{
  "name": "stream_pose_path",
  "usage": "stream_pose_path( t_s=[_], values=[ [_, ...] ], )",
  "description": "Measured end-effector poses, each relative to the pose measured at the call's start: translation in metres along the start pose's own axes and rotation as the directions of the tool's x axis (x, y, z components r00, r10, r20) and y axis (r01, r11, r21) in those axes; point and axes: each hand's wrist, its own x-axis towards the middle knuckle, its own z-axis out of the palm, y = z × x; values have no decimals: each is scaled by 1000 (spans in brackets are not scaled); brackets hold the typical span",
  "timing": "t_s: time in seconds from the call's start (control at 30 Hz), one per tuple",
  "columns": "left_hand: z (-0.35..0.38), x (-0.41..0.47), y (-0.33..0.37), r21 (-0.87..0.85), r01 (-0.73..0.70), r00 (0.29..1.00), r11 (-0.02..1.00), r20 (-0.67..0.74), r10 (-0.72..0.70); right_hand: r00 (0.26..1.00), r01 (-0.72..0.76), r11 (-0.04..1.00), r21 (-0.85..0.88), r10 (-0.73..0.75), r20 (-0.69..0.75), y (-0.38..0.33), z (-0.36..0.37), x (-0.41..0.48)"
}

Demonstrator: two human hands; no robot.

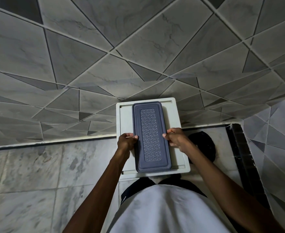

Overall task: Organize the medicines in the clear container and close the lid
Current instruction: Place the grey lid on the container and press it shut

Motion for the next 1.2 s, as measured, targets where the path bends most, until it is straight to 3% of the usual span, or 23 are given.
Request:
stream_pose_path(
  t_s=[0.23,0.47,0.6,0.7,0.87,1.1,1.2],
  values=[
    [4,0,-12,90,-52,985,995,-159,66,974,81,986,-143,-108,-201,4,12,-8],
    [-10,-20,-25,22,-23,1000,999,-19,24,997,49,998,-27,-51,-61,12,-2,-30],
    [-18,-40,-51,69,81,994,994,64,-85,999,0,981,-192,-8,-43,43,-1,-45],
    [-18,-48,-62,79,61,998,995,28,-63,995,26,953,-302,-52,-80,56,2,-48],
    [-12,-45,-57,191,-20,995,981,-95,39,988,50,962,-270,-87,-130,49,4,-50],
    [-19,-47,-46,86,55,997,995,49,-59,1000,17,999,-49,-17,3,42,-5,-52],
    [-15,-43,-36,70,47,997,996,64,-51,998,46,999,4,-46,-37,31,-3,-47]
  ],
)
